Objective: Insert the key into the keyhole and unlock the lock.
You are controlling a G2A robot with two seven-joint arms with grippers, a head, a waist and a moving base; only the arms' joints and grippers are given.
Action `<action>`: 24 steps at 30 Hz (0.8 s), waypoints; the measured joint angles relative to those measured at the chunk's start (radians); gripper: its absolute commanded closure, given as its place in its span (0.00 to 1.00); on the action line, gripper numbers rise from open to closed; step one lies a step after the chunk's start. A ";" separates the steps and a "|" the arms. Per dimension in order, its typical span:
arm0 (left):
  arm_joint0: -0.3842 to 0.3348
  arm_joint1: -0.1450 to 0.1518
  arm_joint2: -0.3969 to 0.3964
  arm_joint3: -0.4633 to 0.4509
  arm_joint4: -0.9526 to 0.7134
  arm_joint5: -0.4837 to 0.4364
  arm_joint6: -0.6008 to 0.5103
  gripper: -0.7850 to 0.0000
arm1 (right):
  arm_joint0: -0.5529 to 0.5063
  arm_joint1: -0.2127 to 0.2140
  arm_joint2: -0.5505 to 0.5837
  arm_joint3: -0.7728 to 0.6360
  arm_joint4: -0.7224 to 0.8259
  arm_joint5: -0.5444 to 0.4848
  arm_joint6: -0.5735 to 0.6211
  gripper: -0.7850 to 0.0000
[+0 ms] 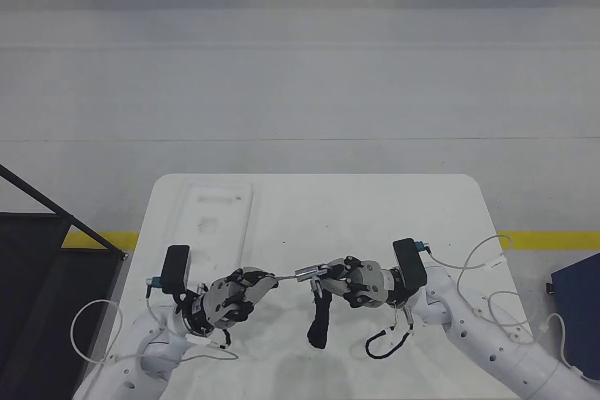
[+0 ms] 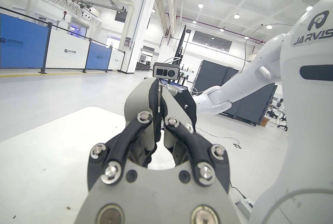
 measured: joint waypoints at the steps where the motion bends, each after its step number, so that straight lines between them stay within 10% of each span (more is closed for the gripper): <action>1: -0.003 0.000 0.002 -0.001 -0.002 0.000 -0.006 1.00 | 0.000 0.000 0.000 0.000 0.000 0.000 0.000 1.00; 24: 0.097 0.000 -0.095 -0.172 0.104 0.143 -0.096 1.00 | 0.000 0.000 0.000 0.000 0.000 0.000 0.000 1.00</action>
